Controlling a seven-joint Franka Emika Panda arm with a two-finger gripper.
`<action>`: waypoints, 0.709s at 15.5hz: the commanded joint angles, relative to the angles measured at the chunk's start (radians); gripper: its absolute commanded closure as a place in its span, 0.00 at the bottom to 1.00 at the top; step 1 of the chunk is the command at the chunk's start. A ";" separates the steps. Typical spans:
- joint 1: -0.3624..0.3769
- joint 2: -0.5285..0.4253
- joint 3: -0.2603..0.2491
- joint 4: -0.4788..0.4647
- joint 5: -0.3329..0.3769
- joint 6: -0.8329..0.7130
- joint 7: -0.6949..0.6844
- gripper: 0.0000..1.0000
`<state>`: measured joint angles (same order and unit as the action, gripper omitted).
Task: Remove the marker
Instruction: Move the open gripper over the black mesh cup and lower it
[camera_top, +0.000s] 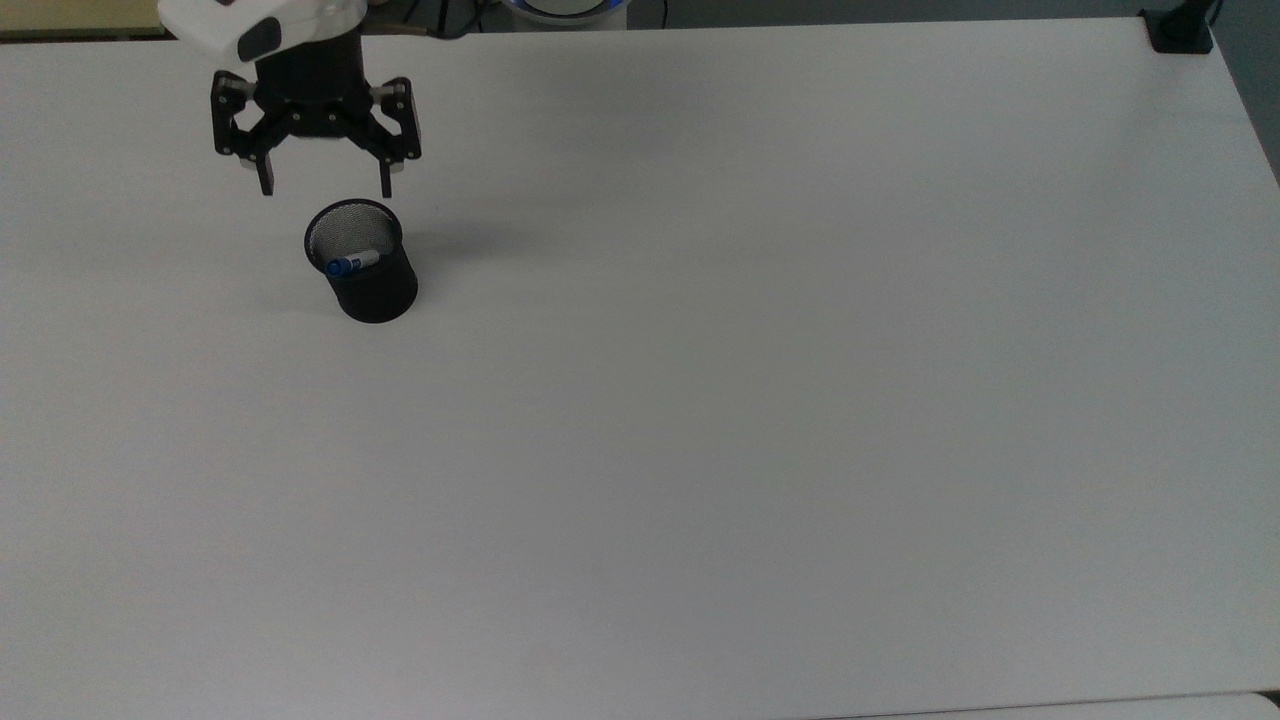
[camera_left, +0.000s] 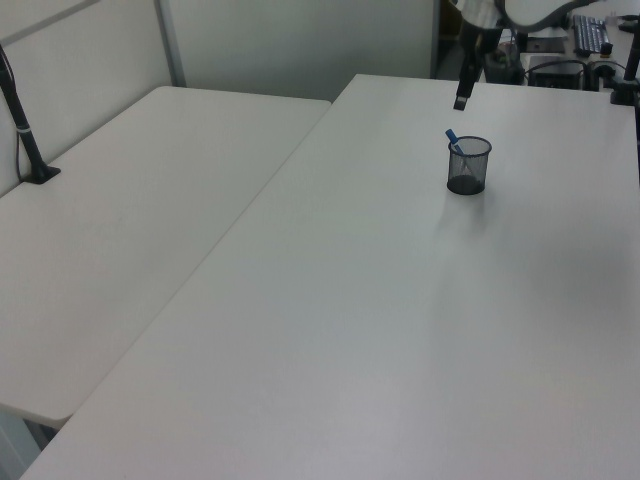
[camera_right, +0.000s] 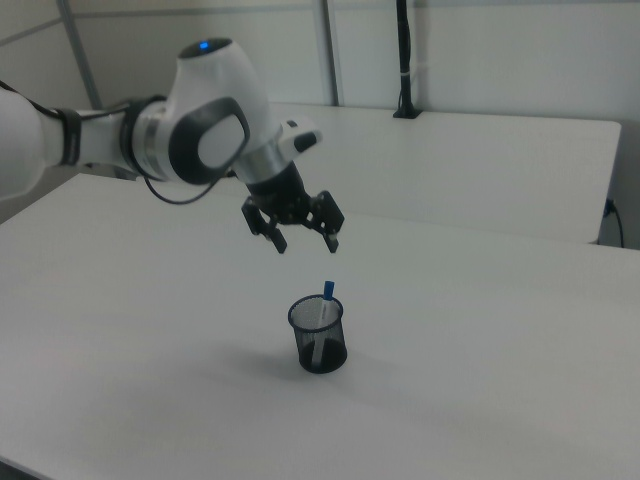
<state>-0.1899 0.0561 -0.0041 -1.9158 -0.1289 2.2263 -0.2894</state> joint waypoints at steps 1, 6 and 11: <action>-0.022 0.048 -0.010 -0.060 -0.012 0.166 -0.008 0.03; -0.036 0.114 -0.016 -0.061 -0.003 0.207 0.004 0.17; -0.034 0.119 -0.014 -0.061 0.005 0.207 0.079 0.62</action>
<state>-0.2326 0.1851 -0.0120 -1.9652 -0.1284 2.4110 -0.2625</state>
